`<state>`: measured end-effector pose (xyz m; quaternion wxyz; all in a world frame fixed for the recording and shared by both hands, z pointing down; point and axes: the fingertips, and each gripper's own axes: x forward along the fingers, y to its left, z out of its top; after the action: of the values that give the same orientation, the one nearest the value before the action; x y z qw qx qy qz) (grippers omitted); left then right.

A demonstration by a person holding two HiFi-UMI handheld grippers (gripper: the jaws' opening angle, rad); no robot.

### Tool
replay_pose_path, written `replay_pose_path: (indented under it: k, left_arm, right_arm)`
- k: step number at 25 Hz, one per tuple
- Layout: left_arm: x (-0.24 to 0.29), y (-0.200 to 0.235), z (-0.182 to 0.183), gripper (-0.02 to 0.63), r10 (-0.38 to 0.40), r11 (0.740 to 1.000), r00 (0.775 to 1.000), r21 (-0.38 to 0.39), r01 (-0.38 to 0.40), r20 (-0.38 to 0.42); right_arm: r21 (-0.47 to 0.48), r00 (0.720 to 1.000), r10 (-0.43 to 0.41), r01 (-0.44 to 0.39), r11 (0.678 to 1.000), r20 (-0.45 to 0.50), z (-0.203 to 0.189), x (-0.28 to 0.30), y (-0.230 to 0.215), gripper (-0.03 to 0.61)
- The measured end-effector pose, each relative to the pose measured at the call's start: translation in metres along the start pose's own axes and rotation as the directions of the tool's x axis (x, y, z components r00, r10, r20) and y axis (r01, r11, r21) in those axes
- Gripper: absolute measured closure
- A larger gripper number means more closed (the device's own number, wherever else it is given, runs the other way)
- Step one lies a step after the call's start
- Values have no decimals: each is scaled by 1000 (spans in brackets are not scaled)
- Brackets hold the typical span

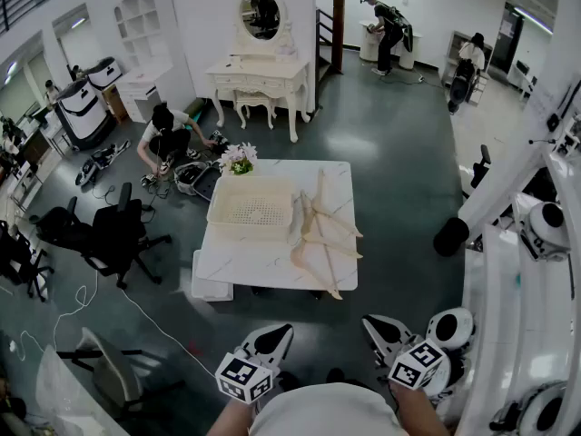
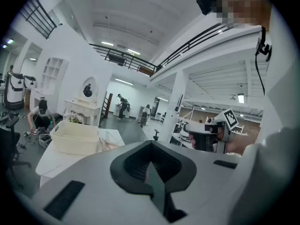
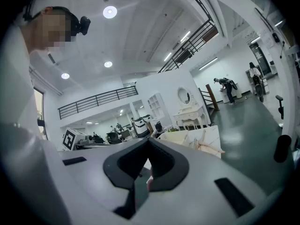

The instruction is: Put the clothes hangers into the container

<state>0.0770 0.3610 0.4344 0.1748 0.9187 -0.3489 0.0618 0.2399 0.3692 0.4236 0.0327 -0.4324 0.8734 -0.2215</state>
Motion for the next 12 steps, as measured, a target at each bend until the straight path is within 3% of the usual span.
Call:
replay_pose_path:
  k: [12]
  left_arm:
    - [-7,-1,-4,606,-19,1000,1000,-2,19,-7]
  right_arm:
    - [-17,1000,-6,6,1000,0,0,1,13,561]
